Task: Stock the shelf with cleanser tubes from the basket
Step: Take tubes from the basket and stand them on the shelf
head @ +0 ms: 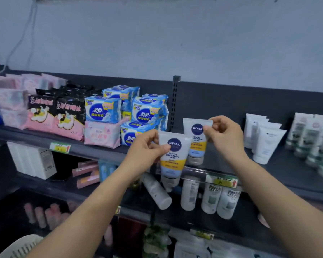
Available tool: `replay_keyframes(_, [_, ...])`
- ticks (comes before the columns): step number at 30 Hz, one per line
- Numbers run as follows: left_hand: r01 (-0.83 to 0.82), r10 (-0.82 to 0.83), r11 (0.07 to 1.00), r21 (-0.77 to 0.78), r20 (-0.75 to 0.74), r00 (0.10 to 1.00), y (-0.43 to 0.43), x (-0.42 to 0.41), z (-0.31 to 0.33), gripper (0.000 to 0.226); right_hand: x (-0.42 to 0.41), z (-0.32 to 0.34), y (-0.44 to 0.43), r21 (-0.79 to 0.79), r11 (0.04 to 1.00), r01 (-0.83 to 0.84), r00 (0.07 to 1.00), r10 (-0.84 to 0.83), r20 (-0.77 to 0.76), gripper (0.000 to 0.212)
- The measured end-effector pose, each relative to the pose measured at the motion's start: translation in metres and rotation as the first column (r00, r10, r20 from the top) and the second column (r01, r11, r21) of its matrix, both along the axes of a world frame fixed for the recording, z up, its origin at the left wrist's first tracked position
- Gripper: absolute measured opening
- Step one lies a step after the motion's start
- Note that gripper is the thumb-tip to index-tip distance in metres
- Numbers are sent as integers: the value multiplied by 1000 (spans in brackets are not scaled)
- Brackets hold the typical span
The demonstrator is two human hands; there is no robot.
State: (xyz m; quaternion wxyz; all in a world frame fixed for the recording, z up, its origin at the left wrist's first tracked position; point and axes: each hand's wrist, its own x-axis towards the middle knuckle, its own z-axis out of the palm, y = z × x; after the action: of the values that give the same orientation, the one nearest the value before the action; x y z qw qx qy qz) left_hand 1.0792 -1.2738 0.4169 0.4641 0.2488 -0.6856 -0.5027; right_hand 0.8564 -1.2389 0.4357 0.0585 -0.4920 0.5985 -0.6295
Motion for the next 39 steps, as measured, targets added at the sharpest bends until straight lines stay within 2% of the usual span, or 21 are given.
replay_keyframes(4, [34, -34, 999, -5, 4, 999, -9, -45, 9, 20, -42, 3, -10, 24, 998, 63, 998, -62, -22, 11])
replay_keyframes(10, [29, -28, 999, -31, 19, 999, -27, -109, 11, 17, -100, 4, -33, 84, 990, 117, 993, -114, -37, 19])
replay_keyframes(20, [-16, 16, 1000, 3, 37, 999, -58, -194, 5, 16, -167, 2, -83, 176, 980, 95, 992, -108, 68, 14])
replay_keyframes(25, [-27, 24, 999, 41, 63, 998, -76, -218, 2, 15, -182, -3, -108, 198, 973, 114, 985, -137, 108, 20])
replay_keyframes(39, [-20, 16, 1000, 20, 145, 989, -149, -247, -9, 16, -207, -14, -161, 258, 943, 211, 953, -257, 160, 12])
